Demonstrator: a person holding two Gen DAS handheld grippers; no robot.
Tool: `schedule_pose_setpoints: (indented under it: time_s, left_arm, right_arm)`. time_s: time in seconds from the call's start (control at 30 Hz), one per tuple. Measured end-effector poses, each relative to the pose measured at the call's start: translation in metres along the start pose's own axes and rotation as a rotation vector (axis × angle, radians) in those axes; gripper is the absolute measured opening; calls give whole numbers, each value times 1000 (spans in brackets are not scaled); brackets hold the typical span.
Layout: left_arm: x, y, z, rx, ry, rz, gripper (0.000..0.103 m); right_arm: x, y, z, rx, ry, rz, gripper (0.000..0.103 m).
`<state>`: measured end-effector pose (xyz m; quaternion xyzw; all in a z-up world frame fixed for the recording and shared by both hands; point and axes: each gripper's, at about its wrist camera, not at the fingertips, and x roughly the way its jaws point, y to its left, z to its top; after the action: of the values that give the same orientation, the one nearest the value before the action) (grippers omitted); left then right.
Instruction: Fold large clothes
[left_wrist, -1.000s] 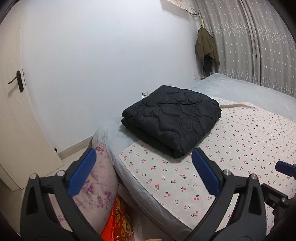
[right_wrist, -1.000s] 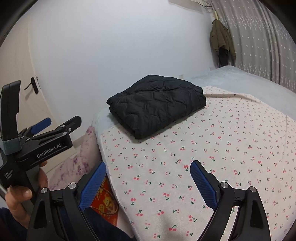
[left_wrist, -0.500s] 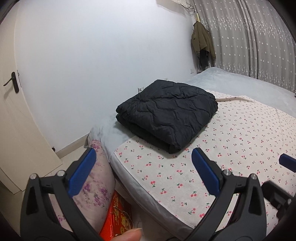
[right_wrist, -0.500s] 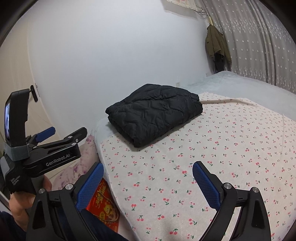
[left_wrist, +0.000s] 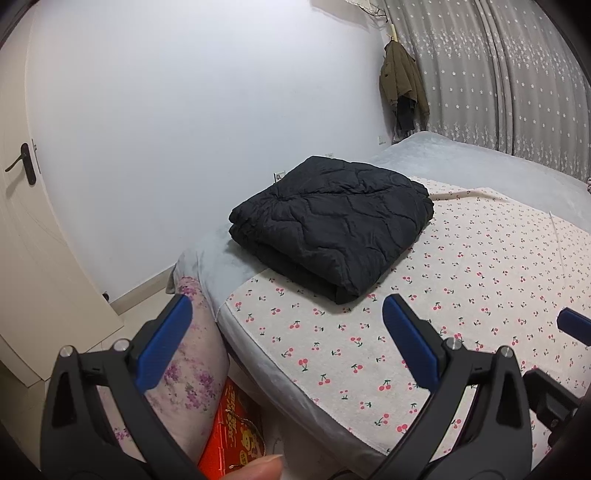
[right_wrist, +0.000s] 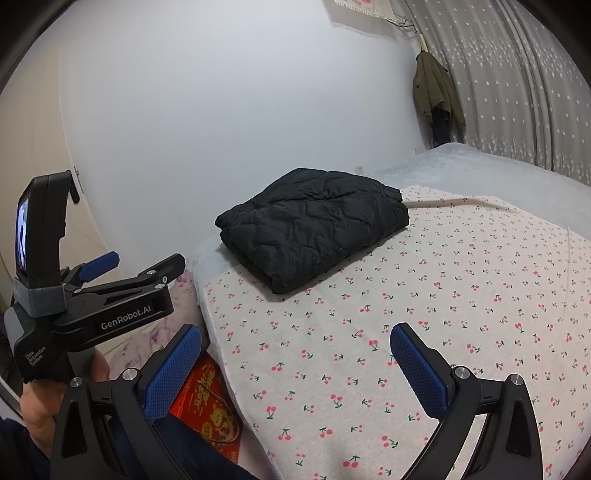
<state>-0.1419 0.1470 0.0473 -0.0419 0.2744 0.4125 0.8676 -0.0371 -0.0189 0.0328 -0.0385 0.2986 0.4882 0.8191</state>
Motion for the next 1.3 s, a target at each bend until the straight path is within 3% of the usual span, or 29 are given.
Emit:
schedule_pose_setpoints:
  time_s: [1.3]
  left_arm:
    - [-2, -4, 0, 19, -17, 18, 102]
  right_arm:
    - [7, -2, -4, 5, 13, 6, 103]
